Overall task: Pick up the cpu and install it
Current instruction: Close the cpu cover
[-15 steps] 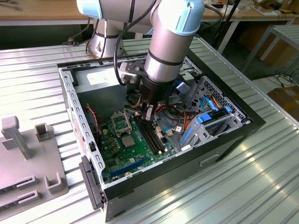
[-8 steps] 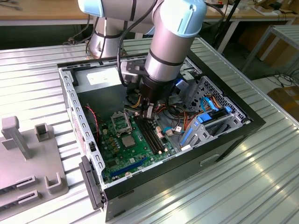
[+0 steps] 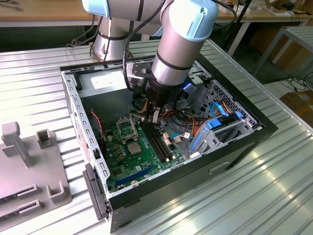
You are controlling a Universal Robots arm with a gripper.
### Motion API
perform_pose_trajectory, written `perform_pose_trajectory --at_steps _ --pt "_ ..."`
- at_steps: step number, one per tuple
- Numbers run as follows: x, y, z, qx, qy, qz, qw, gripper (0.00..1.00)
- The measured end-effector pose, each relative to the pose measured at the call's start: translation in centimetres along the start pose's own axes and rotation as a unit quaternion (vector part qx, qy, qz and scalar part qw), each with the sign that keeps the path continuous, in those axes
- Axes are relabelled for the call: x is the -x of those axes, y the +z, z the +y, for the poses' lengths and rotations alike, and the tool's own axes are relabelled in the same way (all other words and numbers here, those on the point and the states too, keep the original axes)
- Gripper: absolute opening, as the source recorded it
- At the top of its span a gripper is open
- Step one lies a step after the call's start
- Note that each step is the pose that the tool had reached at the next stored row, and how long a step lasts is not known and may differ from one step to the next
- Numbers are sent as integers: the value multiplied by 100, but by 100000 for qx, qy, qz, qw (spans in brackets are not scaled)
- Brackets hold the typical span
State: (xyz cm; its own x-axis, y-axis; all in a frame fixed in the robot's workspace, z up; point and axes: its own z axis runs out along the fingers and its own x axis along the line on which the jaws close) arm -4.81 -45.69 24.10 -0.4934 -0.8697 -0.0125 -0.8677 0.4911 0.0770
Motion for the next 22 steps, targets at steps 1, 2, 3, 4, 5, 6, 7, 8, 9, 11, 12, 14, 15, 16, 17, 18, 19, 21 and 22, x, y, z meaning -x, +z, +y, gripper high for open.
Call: perform_pose_trajectory --at_steps 1,2,3,4,5,6,7,8,9,11,12,14,15,16,17,18,19,21,22 --pt "0 0 0 123 -15 -218 100000 11" --pt "0 0 0 127 -14 -222 100000 11" --pt "0 0 0 127 -13 -222 100000 11" --pt "0 0 0 129 -18 -226 100000 11" --pt "0 0 0 130 -14 -228 100000 11" --pt "0 0 0 135 -15 -235 100000 11" --pt "0 0 0 146 -15 -251 100000 11" --pt "0 0 0 159 -19 -276 99999 11" --pt "0 0 0 178 -22 -313 99999 11" --pt "-1 0 0 250 -26 -426 99999 11" --pt "-1 0 0 302 -38 -527 99998 11" --pt "0 0 0 441 -54 -774 99996 11" --pt "0 0 0 555 -72 -976 99994 11" --pt "-1 1 -1 722 -99 -1267 99989 11" --pt "-2 0 -2 991 -129 -1737 99980 11" --pt "-3 0 -2 1375 -168 -2411 99961 11" --pt "-5 0 -3 2058 -253 -3622 99913 11" --pt "-6 0 -3 2679 -327 -4709 99853 11" --pt "-6 1 -3 2769 -332 -4873 99842 11"
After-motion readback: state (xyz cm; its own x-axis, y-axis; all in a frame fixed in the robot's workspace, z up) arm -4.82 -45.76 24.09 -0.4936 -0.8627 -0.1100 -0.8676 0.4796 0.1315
